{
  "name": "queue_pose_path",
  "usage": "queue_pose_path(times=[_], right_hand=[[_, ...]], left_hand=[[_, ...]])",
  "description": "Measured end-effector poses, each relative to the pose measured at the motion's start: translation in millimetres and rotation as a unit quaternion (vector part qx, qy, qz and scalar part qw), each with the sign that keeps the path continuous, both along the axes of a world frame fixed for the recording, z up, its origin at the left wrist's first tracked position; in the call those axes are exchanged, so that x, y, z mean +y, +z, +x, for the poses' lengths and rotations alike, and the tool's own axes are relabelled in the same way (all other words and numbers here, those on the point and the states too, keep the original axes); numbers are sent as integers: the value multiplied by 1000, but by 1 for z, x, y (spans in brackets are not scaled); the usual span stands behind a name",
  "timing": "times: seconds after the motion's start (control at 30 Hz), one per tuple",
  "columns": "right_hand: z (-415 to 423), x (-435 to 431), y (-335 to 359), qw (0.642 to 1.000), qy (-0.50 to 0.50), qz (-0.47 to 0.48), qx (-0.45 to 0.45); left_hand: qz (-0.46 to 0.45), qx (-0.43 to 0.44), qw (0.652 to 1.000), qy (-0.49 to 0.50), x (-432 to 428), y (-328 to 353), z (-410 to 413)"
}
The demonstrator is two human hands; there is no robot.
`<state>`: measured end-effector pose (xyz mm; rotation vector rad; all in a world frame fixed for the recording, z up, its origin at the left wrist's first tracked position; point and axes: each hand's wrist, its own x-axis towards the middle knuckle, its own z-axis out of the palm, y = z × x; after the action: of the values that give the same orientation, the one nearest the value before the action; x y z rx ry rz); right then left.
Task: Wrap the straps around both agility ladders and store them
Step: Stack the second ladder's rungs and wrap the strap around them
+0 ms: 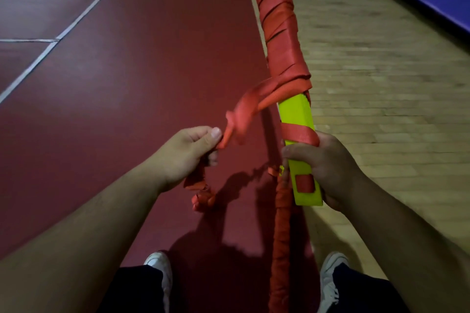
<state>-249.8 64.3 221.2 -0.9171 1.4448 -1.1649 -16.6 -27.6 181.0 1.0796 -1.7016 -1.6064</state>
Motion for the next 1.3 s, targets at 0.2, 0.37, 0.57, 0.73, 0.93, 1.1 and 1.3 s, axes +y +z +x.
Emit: queue_pose_path(times=[0.2,0.37,0.57,0.73,0.93,1.1,1.3], right_hand=[[0,0,0,1000,-4,2,12],[-3,-1,4,999,-22,1,29],[-2,1,-1,997,-1,11,76],[3,1,-5,991,21,14,135],[9,0,-5,985,32,17,166],[11,-1,-7,984,40,30,171],[8,-4,-10,984,37,46,166]], left_hand=[[77,18,996,38,1,-3,-2],[-2,28,999,24,0,0,2],[-78,-74,992,63,-6,-8,8],[-22,-122,992,9,-5,-21,5],[-23,42,998,48,4,-4,-23],[-63,-27,995,68,8,-1,-39],[157,93,965,191,2,4,-41]])
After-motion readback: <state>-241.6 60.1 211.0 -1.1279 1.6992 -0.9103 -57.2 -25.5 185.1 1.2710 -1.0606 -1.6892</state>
